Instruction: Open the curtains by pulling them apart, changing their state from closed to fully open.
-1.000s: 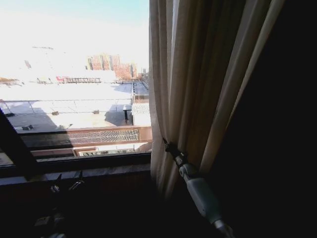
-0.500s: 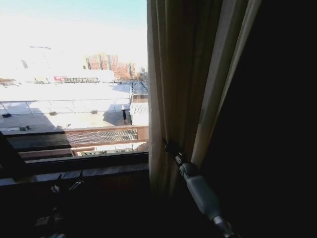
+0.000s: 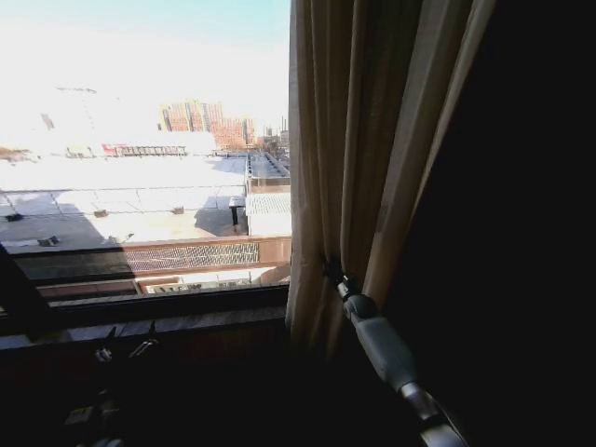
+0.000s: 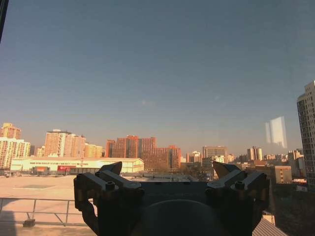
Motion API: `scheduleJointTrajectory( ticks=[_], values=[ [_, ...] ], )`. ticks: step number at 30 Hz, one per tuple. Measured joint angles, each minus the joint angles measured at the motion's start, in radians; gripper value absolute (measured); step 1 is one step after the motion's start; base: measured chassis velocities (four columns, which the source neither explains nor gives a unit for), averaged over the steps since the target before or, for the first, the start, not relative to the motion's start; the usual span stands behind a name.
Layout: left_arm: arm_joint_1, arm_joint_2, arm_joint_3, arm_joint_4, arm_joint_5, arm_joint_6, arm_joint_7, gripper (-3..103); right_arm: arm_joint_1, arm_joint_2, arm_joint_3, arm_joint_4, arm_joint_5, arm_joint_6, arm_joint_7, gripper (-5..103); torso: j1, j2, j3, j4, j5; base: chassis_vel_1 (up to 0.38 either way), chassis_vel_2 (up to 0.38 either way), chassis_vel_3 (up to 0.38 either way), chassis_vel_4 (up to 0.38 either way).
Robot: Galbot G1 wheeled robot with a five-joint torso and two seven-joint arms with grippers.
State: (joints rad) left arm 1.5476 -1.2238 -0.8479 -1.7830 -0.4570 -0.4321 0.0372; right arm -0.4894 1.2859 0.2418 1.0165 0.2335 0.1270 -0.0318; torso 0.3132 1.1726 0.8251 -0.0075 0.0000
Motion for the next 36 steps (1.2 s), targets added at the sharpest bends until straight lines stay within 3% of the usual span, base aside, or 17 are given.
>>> scheduleJointTrajectory(
  ticks=[15,27,29,33,35,36],
  values=[
    [0.000,0.000,0.000,0.000,0.000,0.000,0.000,100,-0.104,-0.152,0.230,0.053,-0.051,-0.038,0.110,0,0.000,0.000,0.000,-0.0006,0.0003,0.000,0.000,0.000,0.000],
    [0.000,0.000,0.000,0.000,0.000,0.000,0.000,100,-0.136,-0.148,0.235,0.098,-0.057,-0.042,0.119,0,0.000,0.000,0.000,-0.0003,0.0002,0.000,0.000,0.000,0.000],
    [0.000,0.000,0.000,0.000,0.000,0.000,0.000,100,-0.153,-0.147,0.210,0.146,-0.011,-0.048,0.083,-2,0.000,0.000,0.000,-0.0002,0.0000,0.000,0.000,0.000,0.000],
    [0.000,0.000,0.000,0.000,0.000,0.000,0.000,100,-0.184,-0.148,0.178,0.220,0.042,-0.075,0.042,8,0.000,0.000,0.000,-0.0001,-0.0003,0.000,0.000,0.000,0.000],
    [0.000,0.000,0.000,0.000,0.000,0.000,0.000,100,-0.228,-0.150,0.143,0.310,0.088,-0.116,0.031,25,0.000,0.000,0.000,-0.0001,-0.0002,0.000,0.000,0.000,0.000],
    [0.000,0.000,0.000,0.000,0.000,0.000,0.000,100,-0.246,-0.151,0.132,0.343,0.100,-0.130,0.027,25,0.000,0.000,0.000,-0.0001,-0.0003,0.000,0.000,0.000,0.000]
  ],
)
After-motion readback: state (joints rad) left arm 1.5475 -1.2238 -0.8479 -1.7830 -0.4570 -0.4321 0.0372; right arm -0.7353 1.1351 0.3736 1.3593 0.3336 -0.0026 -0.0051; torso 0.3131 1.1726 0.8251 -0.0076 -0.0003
